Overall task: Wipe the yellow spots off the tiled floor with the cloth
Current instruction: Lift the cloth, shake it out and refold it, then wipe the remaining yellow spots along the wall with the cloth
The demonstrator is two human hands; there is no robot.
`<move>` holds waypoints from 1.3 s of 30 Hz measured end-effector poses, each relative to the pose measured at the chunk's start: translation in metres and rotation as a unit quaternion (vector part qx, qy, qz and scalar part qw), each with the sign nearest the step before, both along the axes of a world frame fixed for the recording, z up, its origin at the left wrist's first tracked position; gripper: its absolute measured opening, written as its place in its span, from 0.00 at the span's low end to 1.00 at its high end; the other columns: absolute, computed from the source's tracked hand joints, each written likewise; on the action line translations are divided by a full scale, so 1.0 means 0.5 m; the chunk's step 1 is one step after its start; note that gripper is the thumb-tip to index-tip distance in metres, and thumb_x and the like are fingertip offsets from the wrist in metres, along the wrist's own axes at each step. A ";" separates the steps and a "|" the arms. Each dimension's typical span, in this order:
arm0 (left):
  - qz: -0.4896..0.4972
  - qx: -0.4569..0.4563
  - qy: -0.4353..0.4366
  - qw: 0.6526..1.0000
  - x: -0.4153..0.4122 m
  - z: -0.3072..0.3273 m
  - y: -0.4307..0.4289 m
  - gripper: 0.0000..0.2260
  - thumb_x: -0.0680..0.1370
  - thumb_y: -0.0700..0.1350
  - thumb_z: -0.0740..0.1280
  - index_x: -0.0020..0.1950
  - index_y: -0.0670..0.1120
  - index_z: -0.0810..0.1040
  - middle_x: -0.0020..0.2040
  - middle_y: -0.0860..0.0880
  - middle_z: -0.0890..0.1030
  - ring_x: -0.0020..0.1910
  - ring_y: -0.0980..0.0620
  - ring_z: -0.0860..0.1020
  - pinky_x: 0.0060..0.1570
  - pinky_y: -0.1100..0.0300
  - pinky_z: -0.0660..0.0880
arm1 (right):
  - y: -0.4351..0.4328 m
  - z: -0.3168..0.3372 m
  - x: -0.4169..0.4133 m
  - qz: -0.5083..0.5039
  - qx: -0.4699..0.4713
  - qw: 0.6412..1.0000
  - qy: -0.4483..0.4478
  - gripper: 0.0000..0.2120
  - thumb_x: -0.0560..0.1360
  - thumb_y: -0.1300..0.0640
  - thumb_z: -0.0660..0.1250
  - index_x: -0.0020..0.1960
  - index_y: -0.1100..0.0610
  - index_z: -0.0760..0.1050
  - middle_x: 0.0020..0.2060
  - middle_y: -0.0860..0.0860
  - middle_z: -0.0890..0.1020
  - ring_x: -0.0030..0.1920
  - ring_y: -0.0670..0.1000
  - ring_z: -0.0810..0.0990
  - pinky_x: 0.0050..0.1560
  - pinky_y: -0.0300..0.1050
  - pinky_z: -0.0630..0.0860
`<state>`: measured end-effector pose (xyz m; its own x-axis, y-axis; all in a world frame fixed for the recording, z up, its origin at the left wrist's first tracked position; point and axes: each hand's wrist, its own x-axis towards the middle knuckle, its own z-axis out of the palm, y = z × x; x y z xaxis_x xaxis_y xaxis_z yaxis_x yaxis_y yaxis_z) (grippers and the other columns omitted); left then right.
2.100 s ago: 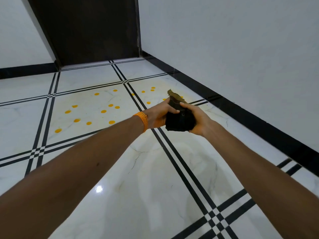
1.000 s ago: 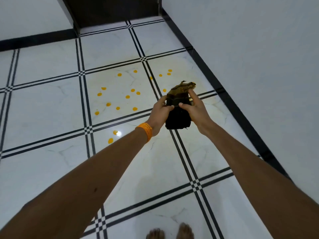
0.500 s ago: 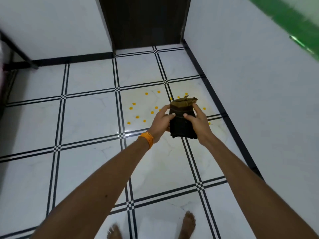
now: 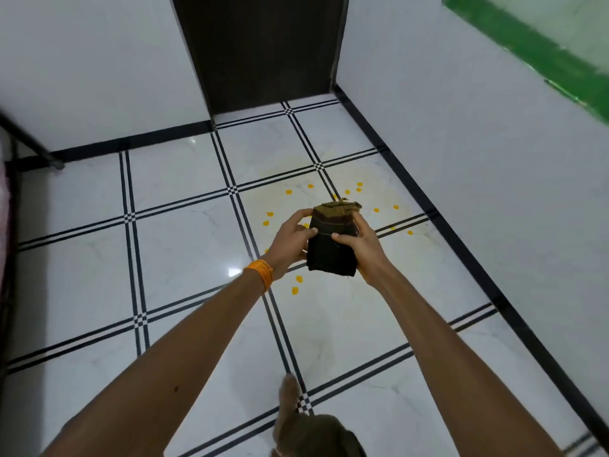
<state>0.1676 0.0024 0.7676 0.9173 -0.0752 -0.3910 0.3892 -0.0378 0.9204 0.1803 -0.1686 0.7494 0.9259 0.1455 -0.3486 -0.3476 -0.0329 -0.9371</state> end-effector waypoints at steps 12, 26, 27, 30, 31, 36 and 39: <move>-0.053 -0.010 0.057 0.997 0.227 -0.182 0.222 0.14 0.83 0.40 0.58 0.65 0.54 0.72 0.47 0.49 0.82 0.44 0.51 0.82 0.33 0.63 0.79 | 0.258 -0.176 0.160 -0.137 0.023 0.989 0.059 0.25 0.69 0.64 0.78 0.61 0.46 0.78 0.54 0.54 0.85 0.53 0.58 0.85 0.51 0.64 0.83; -0.299 0.452 -0.248 0.803 0.426 -0.773 0.542 0.21 0.80 0.49 0.61 0.70 0.40 0.73 0.68 0.38 0.75 0.67 0.37 0.72 0.63 0.43 0.71 | 0.483 -0.673 0.266 -0.261 0.069 0.941 0.202 0.22 0.72 0.70 0.72 0.60 0.51 0.79 0.54 0.56 0.86 0.52 0.60 0.86 0.49 0.56 0.84; -0.305 0.460 -0.268 0.790 0.439 -0.824 0.554 0.21 0.80 0.48 0.62 0.69 0.39 0.73 0.68 0.37 0.75 0.67 0.37 0.72 0.63 0.43 0.71 | 0.494 -0.727 0.274 -0.271 0.070 0.938 0.205 0.22 0.72 0.71 0.72 0.61 0.51 0.79 0.54 0.56 0.86 0.52 0.60 0.86 0.50 0.56 0.84; -0.313 0.473 -0.310 0.763 0.470 -1.019 0.580 0.21 0.79 0.48 0.62 0.69 0.38 0.72 0.67 0.37 0.74 0.67 0.36 0.72 0.63 0.42 0.72 | 0.518 -0.934 0.295 -0.296 0.077 0.928 0.212 0.22 0.72 0.71 0.72 0.61 0.53 0.79 0.55 0.58 0.85 0.53 0.61 0.86 0.54 0.59 0.83; -0.314 0.478 -0.313 0.759 0.474 -1.073 0.587 0.21 0.79 0.48 0.63 0.70 0.38 0.71 0.68 0.37 0.74 0.68 0.36 0.71 0.63 0.42 0.71 | 0.523 -0.990 0.299 -0.301 0.074 0.925 0.219 0.22 0.72 0.71 0.72 0.62 0.53 0.79 0.56 0.58 0.85 0.54 0.61 0.85 0.55 0.59 0.83; -0.329 0.485 -0.299 0.753 0.464 -1.374 0.637 0.22 0.80 0.50 0.61 0.72 0.41 0.69 0.73 0.39 0.68 0.72 0.38 0.66 0.65 0.39 0.69 | 0.537 -1.280 0.299 -0.336 0.045 0.904 0.261 0.25 0.70 0.72 0.72 0.65 0.57 0.77 0.57 0.61 0.83 0.53 0.63 0.85 0.49 0.54 0.84; -0.350 0.496 -0.332 0.721 0.475 -1.504 0.664 0.21 0.80 0.49 0.61 0.71 0.42 0.71 0.77 0.39 0.63 0.75 0.39 0.63 0.67 0.38 0.67 | 0.527 -1.385 0.325 -0.336 0.066 0.907 0.247 0.21 0.73 0.72 0.70 0.64 0.60 0.75 0.58 0.65 0.82 0.53 0.62 0.84 0.49 0.53 0.84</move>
